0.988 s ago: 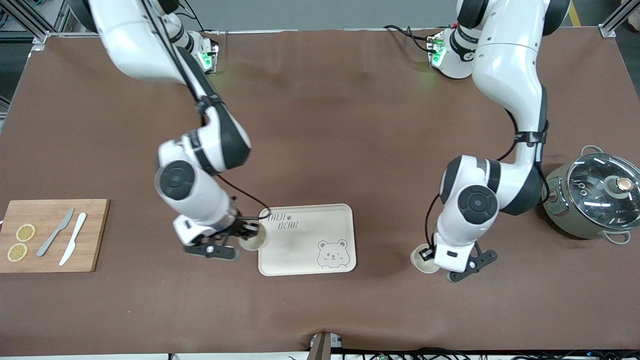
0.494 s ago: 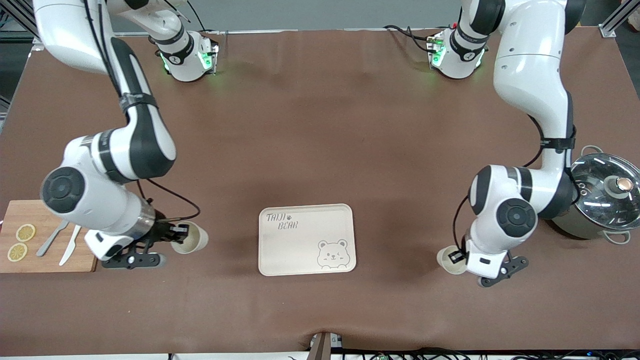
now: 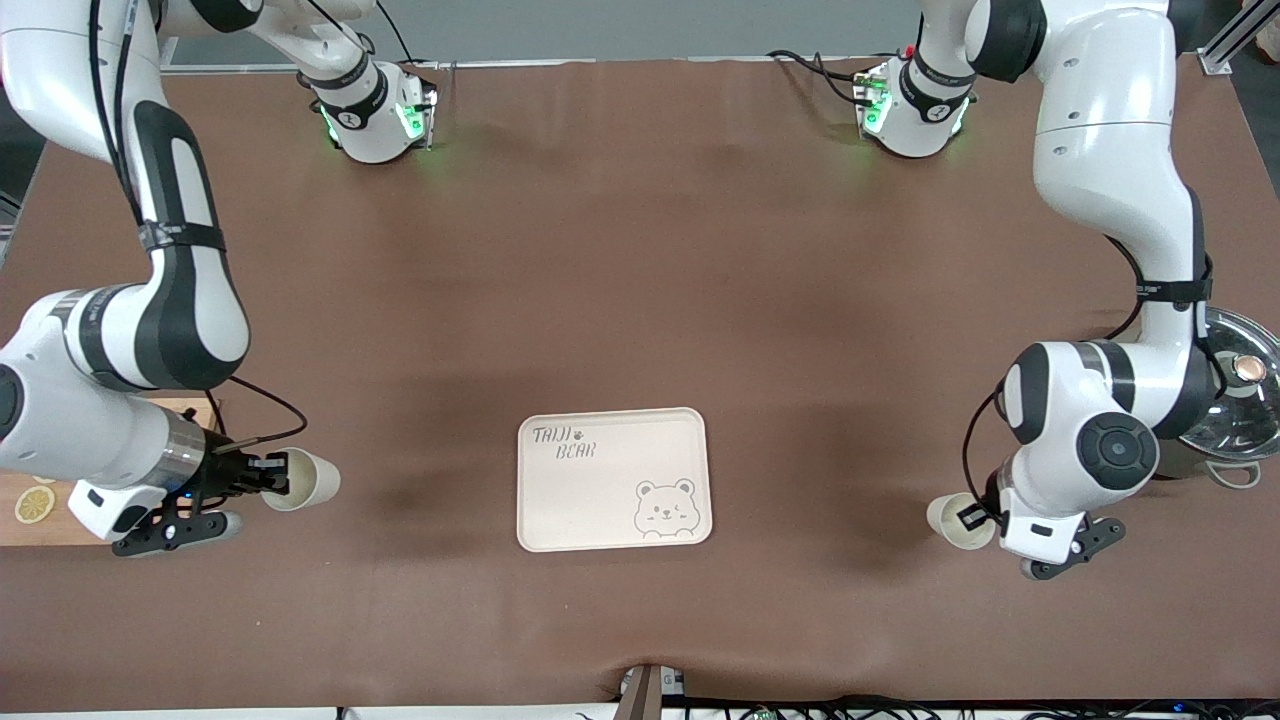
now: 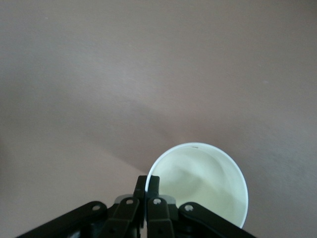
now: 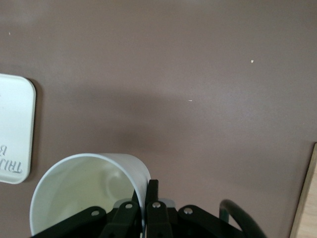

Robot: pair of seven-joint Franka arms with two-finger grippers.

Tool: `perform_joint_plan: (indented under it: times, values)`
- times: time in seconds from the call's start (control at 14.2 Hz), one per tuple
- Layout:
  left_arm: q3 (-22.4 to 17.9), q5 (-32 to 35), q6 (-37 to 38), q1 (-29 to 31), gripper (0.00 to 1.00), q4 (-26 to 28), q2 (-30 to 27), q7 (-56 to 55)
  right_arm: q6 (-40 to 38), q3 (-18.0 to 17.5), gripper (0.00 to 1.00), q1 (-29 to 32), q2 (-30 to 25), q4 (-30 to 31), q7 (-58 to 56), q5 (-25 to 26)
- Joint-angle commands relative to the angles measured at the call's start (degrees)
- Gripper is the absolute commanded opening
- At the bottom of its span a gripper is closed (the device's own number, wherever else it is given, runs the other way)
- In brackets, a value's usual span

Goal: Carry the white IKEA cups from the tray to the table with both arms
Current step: 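Carry the cups off the tray and lower them onto the table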

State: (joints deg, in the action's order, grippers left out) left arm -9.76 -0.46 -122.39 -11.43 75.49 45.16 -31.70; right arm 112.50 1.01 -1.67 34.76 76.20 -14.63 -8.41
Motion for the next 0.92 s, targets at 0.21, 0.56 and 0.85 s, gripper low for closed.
perform_joint_plan:
  times: [0.21, 0.56, 0.85]
  values:
    - [0.62, 0.9, -0.66, 2.29, 0.0, 0.27, 1.69, 0.67, 6.93, -1.01, 0.0, 4.22, 3.03, 3.86, -10.58, -4.07]
    - [0.62, 0.81, -1.01, 2.55, 0.0, 0.27, 2.74, 0.76, 12.39, -1.01, 0.0, 4.4, 6.1, 5.63, -12.53, -4.07]
    - [0.62, 0.64, -1.01, 2.99, 0.43, 0.18, 2.66, 0.76, 19.23, -1.01, 0.0, 3.87, 6.81, 9.05, -12.7, -3.99]
